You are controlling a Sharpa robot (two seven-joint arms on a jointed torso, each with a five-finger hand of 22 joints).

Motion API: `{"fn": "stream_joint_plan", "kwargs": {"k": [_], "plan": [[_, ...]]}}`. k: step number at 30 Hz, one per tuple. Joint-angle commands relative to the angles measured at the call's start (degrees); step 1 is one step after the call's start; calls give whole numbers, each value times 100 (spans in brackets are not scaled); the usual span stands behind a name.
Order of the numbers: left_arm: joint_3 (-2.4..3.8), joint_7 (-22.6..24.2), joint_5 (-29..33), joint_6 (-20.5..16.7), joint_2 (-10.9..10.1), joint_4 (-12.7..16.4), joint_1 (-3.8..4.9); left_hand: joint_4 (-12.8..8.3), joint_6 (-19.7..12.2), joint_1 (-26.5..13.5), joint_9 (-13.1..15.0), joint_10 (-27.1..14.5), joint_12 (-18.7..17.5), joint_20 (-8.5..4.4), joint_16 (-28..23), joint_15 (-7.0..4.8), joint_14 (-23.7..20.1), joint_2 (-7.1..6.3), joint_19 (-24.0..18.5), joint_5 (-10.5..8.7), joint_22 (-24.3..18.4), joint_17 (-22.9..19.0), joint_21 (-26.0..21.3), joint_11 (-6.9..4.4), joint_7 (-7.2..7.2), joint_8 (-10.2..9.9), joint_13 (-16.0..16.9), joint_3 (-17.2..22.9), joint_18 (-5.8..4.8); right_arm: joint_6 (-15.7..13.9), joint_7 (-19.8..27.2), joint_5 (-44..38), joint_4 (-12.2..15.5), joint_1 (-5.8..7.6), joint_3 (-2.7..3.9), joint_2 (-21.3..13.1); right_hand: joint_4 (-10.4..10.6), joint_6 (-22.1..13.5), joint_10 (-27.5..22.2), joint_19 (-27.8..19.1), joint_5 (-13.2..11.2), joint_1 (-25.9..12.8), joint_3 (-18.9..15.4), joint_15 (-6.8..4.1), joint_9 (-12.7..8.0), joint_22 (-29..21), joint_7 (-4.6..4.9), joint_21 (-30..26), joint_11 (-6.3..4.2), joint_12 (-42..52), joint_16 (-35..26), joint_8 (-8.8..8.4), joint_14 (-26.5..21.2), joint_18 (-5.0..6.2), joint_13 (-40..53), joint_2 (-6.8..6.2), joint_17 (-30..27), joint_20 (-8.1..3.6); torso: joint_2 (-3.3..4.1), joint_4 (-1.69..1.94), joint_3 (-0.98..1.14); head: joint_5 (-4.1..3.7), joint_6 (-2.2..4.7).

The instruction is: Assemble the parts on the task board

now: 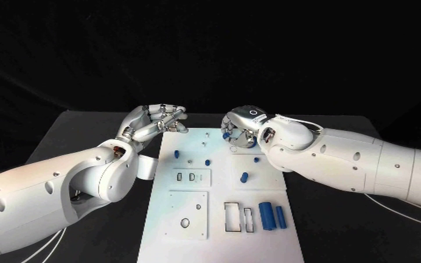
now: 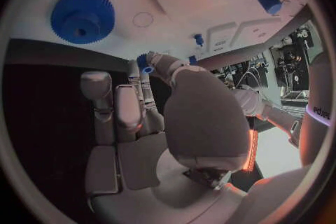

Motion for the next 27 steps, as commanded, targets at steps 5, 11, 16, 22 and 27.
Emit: {"fn": "stream_joint_plan", "kwargs": {"k": [5, 11, 16, 22, 27], "plan": [[4, 32, 40, 47, 26, -3, 6, 1, -23, -26, 8, -8, -31, -6, 26, 10, -44, 20, -30, 26, 6, 12, 27, 40, 3, -32, -4, 24, 11, -287, -234, 18, -325, 18, 12, 320, 12, 16, 68, 34, 43, 12, 41, -26, 246, 20, -7, 39, -18, -3, 24, 38, 88, -72, 14, 80, 3, -3, 20, 20, -2, 50, 23], [4, 17, 56, 72, 59, -15, 6, 1, -23, -26, 8, -8, -31, -6, 26, 10, -44, 20, -30, 26, 6, 12, 27, 40, 3, -32, -4, 24, 11, -312, -224, 46, -481, 16, 22, 528, 3, -1, 65, 33, 44, 16, 52, -25, 256, 27, -1, 45, -18, -6, 30, 36, 88, -73, 18, 75, 6, -3, 34, 66, -17, 31, 48], [4, 8, 62, 78, 84, -27, 6, 1, -23, -26, 8, -8, -31, -6, 26, 10, -44, 20, -30, 26, 6, 12, 27, 40, 3, -32, -4, 24, 11, -286, -214, 72, -600, 1, 26, 664, -9, -12, 65, 30, 45, 23, 64, -25, 269, 30, 2, 47, -17, -7, 33, 39, 87, -72, 22, 74, 5, -4, 32, 101, -38, 21, 45], [4, -1, 64, 76, 95, -43, 7, -2, -28, -22, 9, -12, -36, -5, 30, 12, -52, 22, -34, 27, 8, 21, 30, 43, 6, -36, -4, 30, 11, -286, -201, 104, -673, -21, 28, 762, -16, -20, 63, 26, 43, 22, 67, -24, 277, 29, 7, 47, -15, -9, 35, 39, 86, -71, 25, 65, 4, -3, 45, 105, -30, 65, 32], [4, -4, 64, 76, 102, -55, 8, -2, -28, -22, 9, -12, -36, -5, 30, 12, -52, 22, -34, 27, 8, 21, 30, 43, 6, -36, -4, 30, 11, -270, -180, 140, -684, -32, 28, 808, -16, -20, 63, 26, 43, 22, 67, -24, 277, 29, 7, 47, -15, -9, 35, 39, 86, -71, 25, 65, 4, -3, 46, 92, -29, 116, 23]]}}
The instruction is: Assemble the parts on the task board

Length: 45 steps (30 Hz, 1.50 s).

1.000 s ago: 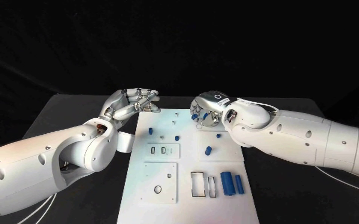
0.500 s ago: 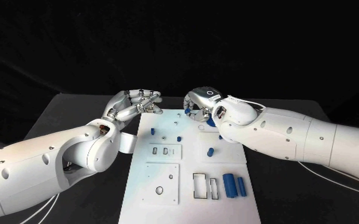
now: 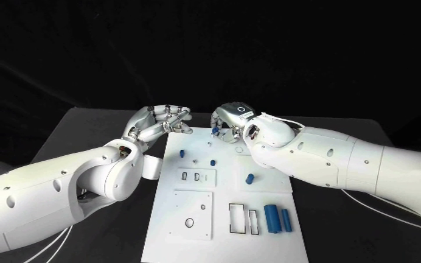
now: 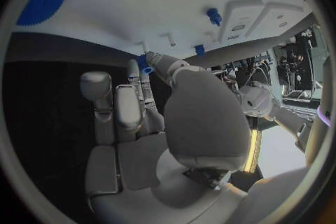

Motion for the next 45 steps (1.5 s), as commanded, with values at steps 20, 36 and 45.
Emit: {"fn": "stream_joint_plan", "kwargs": {"k": [20, 36, 45], "plan": [[6, -11, 46, 120, 82, -25, 45, -4, -35, -24, 7, -17, -43, -3, 35, -5, -43, 21, -40, 26, 10, 18, 35, 47, 11, -41, -4, 35, 10, 160, 20, 130, -221, -81, 1, 159, -11, -46, 38, -16, 20, 0, 36, -13, 307, -52, 34, -7, 1, 3, 15, 15, 72, -62, 17, 26, -45, 2, 15, -13, 1, 84, -70], [7, -22, 67, 139, 95, -31, 68, -4, -35, -24, 7, -17, -43, -3, 35, -5, -43, 21, -40, 26, 10, 18, 35, 47, 11, -41, -4, 35, 10, 149, 46, 146, -240, -114, 2, 225, -10, -89, 12, -30, 20, -29, 45, -3, 328, -46, 49, -6, 14, -6, 15, 3, 65, -62, 24, 8, -55, 10, 18, -9, -5, 104, -89], [7, -27, 68, 140, 89, -29, 75, -4, -35, -24, 7, -17, -43, -3, 35, -5, -43, 21, -40, 26, 10, 18, 35, 47, 11, -41, -4, 35, 10, 170, -47, 158, -314, -116, 2, 249, 75, -839, -764, -265, 20, -268, 104, 203, 231, -269, 307, -207, 267, -37, -15, -494, 3, -18, -129, -253, -186, 174, 16, -24, -7, 106, -84]]}}
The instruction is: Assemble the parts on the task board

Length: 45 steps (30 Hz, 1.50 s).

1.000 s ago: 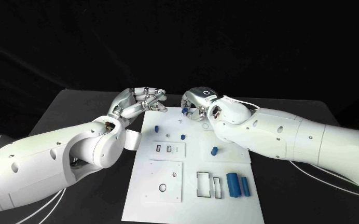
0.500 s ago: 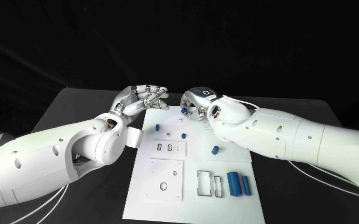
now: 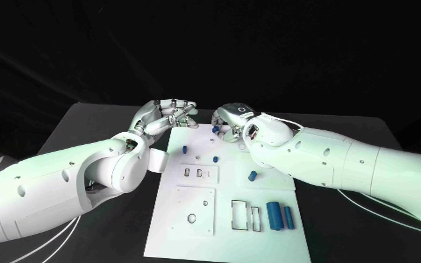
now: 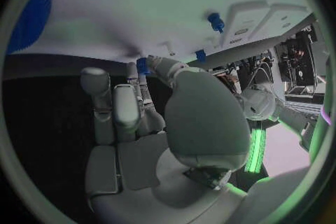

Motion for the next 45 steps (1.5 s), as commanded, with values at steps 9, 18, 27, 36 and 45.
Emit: {"fn": "stream_joint_plan", "kwargs": {"k": [9, 18, 27, 36, 45], "plan": [[5, 9, 14, 117, -3, 3, 14, -1, -42, -34, 13, -1, -29, 1, 43, 1, -60, 20, -51, 24, 8, 27, 41, 32, 17, -28, -3, 40, 9, 158, -28, 2, 3, -1, 1, -20, 16, -541, -860, -312, -38, -40, -486, 121, -159, -329, 81, -324, 136, 70, -134, -443, -147, 61, -341, -115, -302, 133, -1, -2, 4, -10, 7], [4, 5, 32, 109, -27, -23, 15, -1, -42, -34, 13, -1, -29, 1, 43, 1, -60, 20, -51, 24, 8, 27, 41, 32, 17, -28, -3, 40, 9, -175, 47, 16, 479, 5, 2, -468, 24, -361, -777, -268, -32, 22, -615, 125, -136, -249, 79, -285, 135, 197, -82, -398, -126, 52, -380, -69, -289, 128, -32, -29, 19, 7, 23], [3, 7, 50, 112, -72, -51, 14, 0, -45, -37, 15, -3, -33, 3, 47, 3, -68, 22, -56, 23, 9, 37, 44, 34, 19, -31, -2, 43, 8, -303, -60, 1188, 1547, 167, 69, -1674, 94, 15, 456, 28, -38, 67, -415, -38, -117, 247, -1, 47, -80, 791, 176, -343, 12, -24, -269, -123, -53, -6, -107, -99, 37, -31, 37], [2, 60, 114, 226, -107, -48, 12, 6, -43, -47, 20, 1, -33, 6, 49, 6, -82, 22, -66, 21, 10, 49, 45, 32, 11, -31, 1, 44, 7, 610, -344, 2097, 1833, 272, 105, -2370, 185, -668, 847, 548, -14, 152, -1893, -142, 134, 1120, -81, 579, -193, 6112, 1179, 7, 297, -181, 4984, 29, 1272, -111, -128, -156, 83, -63, 21], [1, 75, 133, 298, -96, -43, 10, 45, -77, -111, 24, -18, -51, 19, 62, 16, -113, 5, -95, 15, 8, 89, 46, 40, 16, -54, 3, 23, 7, 822, -541, 2110, 1674, 246, 108, -2337, 628, -820, 1629, 1042, -6, 442, -2637, -61, 169, 2145, -24, 1324, -115, 7795, 1818, 252, 484, -364, 6840, 201, 2422, -40, -116, -135, 79, -86, 15]]}}
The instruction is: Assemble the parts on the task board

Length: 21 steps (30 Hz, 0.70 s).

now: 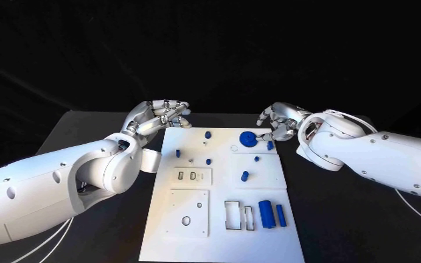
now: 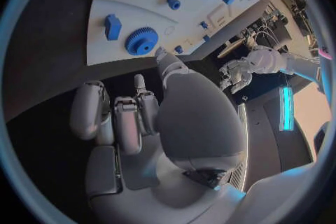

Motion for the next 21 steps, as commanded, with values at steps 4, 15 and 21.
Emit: {"fn": "stream_joint_plan", "kwargs": {"k": [4, 15, 21], "plan": [[3, 91, 42, 213, 11, 13, 3, 53, -55, -72, 7, -23, -30, 7, 47, -10, -52, -2, -41, 14, 3, 27, 20, 44, 12, -29, 5, -3, 9, 257, -265, 167, -188, -73, 3, 202, 116, -54, 191, 156, 6, 110, -111, 50, 10, 333, 0, 249, 18, 289, 108, 73, 511, -102, 719, 31, 1057, 15, 20, 21, 4, -21, -22], [3, 83, 43, 246, 1, 14, 3, 80, -60, -107, 12, -25, -32, 13, 54, -6, -61, -7, -49, 14, 2, 45, 20, 46, 13, -33, 8, -17, 10, 30, -450, 161, -465, -185, 1, 533, 177, -29, 241, 197, 9, 145, -100, 53, 15, 427, -1, 319, 18, 366, 133, 117, 520, -118, 809, 93, 1109, 19, 46, 34, 28, -55, -67], [3, 74, 43, 257, -6, 13, 2, 80, -60, -107, 12, -25, -32, 13, 54, -6, -61, -7, -49, 14, 2, 45, 20, 46, 13, -33, 8, -17, 10, -49, -490, 164, -527, -207, 1, 597, 193, -11, 252, 206, 9, 164, -79, 53, 17, 450, -4, 335, 16, 384, 138, 137, 522, -122, 830, 121, 1120, 20, 45, 20, 25, -28, -88]]}}
